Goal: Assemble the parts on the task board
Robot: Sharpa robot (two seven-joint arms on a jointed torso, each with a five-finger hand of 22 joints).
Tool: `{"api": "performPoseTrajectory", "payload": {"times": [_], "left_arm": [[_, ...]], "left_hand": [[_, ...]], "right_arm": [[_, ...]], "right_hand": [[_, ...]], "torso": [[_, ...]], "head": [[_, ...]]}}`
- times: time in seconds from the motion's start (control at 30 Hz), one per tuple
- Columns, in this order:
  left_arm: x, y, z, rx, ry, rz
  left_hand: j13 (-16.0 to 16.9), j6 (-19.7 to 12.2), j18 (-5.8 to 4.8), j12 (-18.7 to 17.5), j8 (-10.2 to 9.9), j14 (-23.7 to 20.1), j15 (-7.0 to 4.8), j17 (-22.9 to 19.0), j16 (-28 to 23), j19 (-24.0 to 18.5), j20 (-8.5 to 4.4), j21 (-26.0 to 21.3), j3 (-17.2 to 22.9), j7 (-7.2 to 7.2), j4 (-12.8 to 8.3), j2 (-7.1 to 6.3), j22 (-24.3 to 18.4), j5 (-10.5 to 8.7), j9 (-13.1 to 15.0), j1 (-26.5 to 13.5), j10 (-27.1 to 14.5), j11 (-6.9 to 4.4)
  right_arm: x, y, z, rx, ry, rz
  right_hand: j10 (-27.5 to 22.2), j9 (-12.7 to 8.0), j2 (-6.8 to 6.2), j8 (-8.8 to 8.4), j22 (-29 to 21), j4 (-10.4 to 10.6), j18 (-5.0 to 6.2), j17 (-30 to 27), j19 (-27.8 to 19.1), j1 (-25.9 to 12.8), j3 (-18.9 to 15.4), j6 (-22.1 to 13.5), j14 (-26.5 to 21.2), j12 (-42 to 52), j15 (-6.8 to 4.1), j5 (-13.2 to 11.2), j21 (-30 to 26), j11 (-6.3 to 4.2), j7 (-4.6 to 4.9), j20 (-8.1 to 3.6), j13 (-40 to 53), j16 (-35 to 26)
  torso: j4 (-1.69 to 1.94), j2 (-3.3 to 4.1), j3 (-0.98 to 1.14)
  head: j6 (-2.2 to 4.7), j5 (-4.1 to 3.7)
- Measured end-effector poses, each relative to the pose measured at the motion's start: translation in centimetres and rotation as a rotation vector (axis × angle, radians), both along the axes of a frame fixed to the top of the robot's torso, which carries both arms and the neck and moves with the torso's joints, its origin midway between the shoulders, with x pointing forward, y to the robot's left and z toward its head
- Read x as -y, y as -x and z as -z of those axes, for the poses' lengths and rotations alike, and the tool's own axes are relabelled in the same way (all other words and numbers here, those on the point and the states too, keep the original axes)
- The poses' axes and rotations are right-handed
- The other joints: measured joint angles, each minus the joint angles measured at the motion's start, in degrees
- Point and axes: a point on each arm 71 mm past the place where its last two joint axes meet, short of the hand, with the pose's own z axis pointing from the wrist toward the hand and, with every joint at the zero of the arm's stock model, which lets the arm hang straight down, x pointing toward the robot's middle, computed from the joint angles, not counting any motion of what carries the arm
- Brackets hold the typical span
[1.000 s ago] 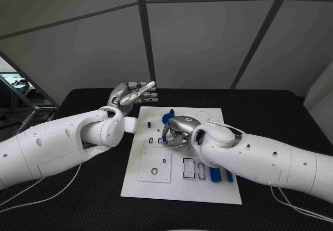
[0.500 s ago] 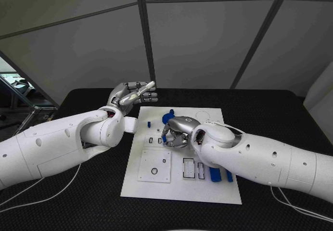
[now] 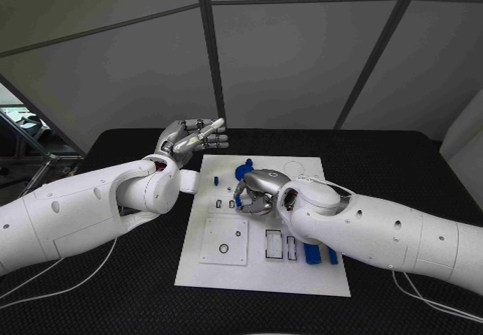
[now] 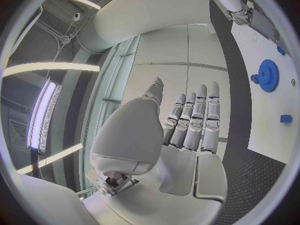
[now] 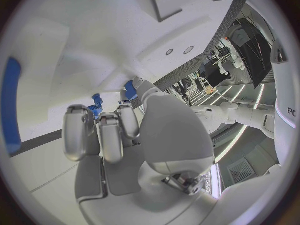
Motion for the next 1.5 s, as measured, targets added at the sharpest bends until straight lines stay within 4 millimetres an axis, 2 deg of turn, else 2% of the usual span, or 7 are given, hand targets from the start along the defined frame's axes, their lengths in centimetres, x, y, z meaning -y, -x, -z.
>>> {"api": "performPoseTrajectory", "payload": {"times": [0.5, 0.83, 1.0, 1.13, 1.27, 1.37, 1.5], "left_arm": [[-0.2, -0.1, 0.1, -0.002, -0.002, -0.005], [-1.5, -0.5, 0.4, -0.014, -0.093, -0.008], [-2.2, -0.5, 1.1, -0.065, -0.227, 0.038], [-1.9, -0.4, 1.7, -0.120, -0.374, 0.116], [-1.1, -0.3, 2.1, -0.178, -0.535, 0.211], [-0.4, -0.3, 2.2, -0.219, -0.668, 0.280], [0.6, -0.5, 2.1, -0.260, -0.841, 0.347]], "left_hand": [[0.0, 0.0, 0.00, 0.0, 0.0, 0.0, 0.00, 0.1, 0.0, 0.0, 0.00, 0.2, 0.2, 0.00, -0.2, 0.10, 0.1, 0.00, 0.0, 0.1, 0.0, 0.00], [1.7, 9.7, 0.00, 4.3, 2.5, 15.3, -5.63, 5.5, 5.7, 11.0, -5.16, 9.0, 0.7, -3.75, -0.6, 1.99, 4.2, 0.00, 0.5, -1.1, 16.1, -5.76], [3.5, 11.9, 0.00, 6.0, 2.7, 22.4, -8.50, 9.9, 8.5, 19.1, -8.43, 17.9, 0.9, -5.53, 1.8, 2.61, 9.7, 0.00, 0.8, -3.0, 23.5, -8.38], [7.1, 12.9, -0.08, 9.8, 2.4, 22.7, -8.81, 11.9, 8.0, 25.7, -9.24, 32.5, -0.1, -6.12, 2.9, 1.26, 28.0, 0.00, 1.4, -4.3, 27.6, -9.37], [19.7, 14.0, -0.04, 23.6, 4.5, 22.6, -9.34, 13.9, 7.1, 32.0, -10.01, 47.2, -1.9, -7.27, 5.1, 1.30, 47.7, 0.00, 3.6, -7.4, 28.8, -10.31], [46.0, 11.8, -0.04, 49.4, 9.6, 23.0, -9.74, 17.1, 5.5, 33.8, -9.83, 54.0, -4.3, -7.73, 7.4, 2.04, 57.3, 0.16, 9.0, -8.5, 24.5, -10.60], [56.8, 10.5, -0.05, 59.7, 14.6, 23.2, -9.96, 19.2, 4.2, 35.2, -9.84, 56.6, -7.9, -8.13, 8.9, 2.93, 61.7, 0.16, 14.0, -11.0, 24.2, -10.55]], "right_arm": [[0.7, 0.5, -0.6, 0.060, -0.096, -0.002], [4.5, 1.7, -3.0, 0.066, -0.257, -0.054], [8.2, 1.1, -5.3, 0.016, -0.333, -0.022], [10.4, 0.6, -6.4, -0.036, -0.400, 0.016], [11.9, 0.0, -6.9, -0.082, -0.467, 0.060], [13.1, -0.6, -7.1, -0.104, -0.506, 0.099], [14.3, -1.5, -7.2, -0.118, -0.536, 0.145]], "right_hand": [[-1.7, -0.4, -1.59, -0.84, 0.0, 1.5, 0.01, 0.0, 0.0, -1.6, -2.8, -3.1, -0.2, -1.6, 0.61, 1.8, 0.0, 0.69, 0.80, 0.76, -1.7, 0.0], [-5.4, 0.2, -0.49, 0.68, -1.6, 0.9, 0.00, 0.0, -2.9, 0.0, -3.0, -1.6, -0.2, -5.4, 0.61, 2.7, -2.9, 0.18, 0.07, 0.90, -6.1, -1.6], [-13.8, 0.4, 0.15, 1.64, -8.0, 0.2, 1.11, 0.0, -7.3, 1.4, -2.6, -0.5, -0.1, -19.3, 0.00, 3.3, -7.1, -0.53, -0.69, 0.14, -20.6, -5.0], [-16.8, 0.4, 0.15, 2.14, -16.5, 0.0, 2.71, -3.4, -12.5, 1.4, -2.4, -0.1, -0.3, -28.2, -0.34, 3.8, -13.1, -0.97, -1.09, -0.31, -30.0, -9.8], [-17.3, 0.3, -0.06, 2.14, -31.7, 0.3, 5.83, -16.4, -22.0, 1.6, -1.7, -0.1, -2.8, -34.3, -0.75, 4.4, -24.9, -1.14, -1.09, -0.33, -36.0, -20.2], [-16.7, 0.2, -0.30, 2.14, -35.9, 0.2, 5.83, -19.1, -23.5, 1.9, -1.7, -0.1, -3.0, -35.9, -0.74, 4.4, -28.7, -1.09, -1.09, -0.37, -38.0, -23.1], [-16.6, 0.2, -0.29, 2.31, -36.2, 0.2, 5.83, -18.9, -23.5, 1.8, -1.7, -0.1, -3.0, -35.9, -0.74, 4.7, -29.0, -1.14, -1.09, -0.38, -38.5, -23.3]], "torso": [[0.00, -0.03, 0.04], [-0.09, -0.41, 0.07], [-0.09, -1.13, 0.18], [-0.24, -1.75, 0.36], [-0.47, -2.37, 0.54], [-0.57, -2.78, 0.70], [-0.59, -3.31, 0.91]], "head": [[0.09, 0.13], [0.18, 0.27], [-0.12, 0.47], [-0.65, 0.93], [-1.13, 1.41], [-1.45, 1.70], [-1.85, 1.97]]}}
